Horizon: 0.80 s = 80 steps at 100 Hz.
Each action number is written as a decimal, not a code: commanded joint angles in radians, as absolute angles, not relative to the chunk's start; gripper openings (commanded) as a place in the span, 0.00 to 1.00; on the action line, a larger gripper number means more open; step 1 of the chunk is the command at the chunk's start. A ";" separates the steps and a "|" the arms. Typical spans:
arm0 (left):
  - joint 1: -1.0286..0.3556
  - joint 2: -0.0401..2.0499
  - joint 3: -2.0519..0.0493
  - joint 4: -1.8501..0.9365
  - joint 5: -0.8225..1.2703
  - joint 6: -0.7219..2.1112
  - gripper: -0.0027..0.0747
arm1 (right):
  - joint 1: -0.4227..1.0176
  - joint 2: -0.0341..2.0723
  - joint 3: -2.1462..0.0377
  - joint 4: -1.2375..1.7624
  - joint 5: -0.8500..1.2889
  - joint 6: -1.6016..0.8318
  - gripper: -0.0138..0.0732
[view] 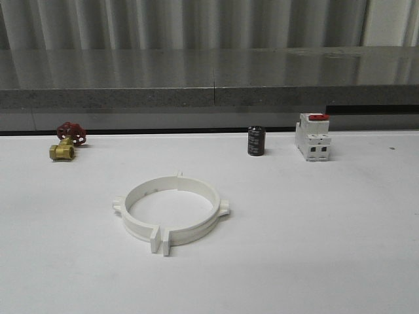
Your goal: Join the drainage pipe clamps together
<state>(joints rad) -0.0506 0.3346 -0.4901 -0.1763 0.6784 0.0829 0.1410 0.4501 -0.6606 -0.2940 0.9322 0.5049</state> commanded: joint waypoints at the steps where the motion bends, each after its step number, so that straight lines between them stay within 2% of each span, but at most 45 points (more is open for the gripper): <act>1: -0.045 0.343 -0.517 -0.192 0.609 0.084 0.01 | 0.135 0.454 -0.686 -0.319 0.878 0.489 0.08; 58: -0.045 0.343 -0.517 -0.192 0.609 0.084 0.01 | 0.141 0.454 -0.678 -0.344 0.863 0.489 0.08; 80: -0.045 0.343 -0.517 -0.192 0.609 0.084 0.01 | 0.135 0.388 -0.594 -0.348 0.670 0.461 0.08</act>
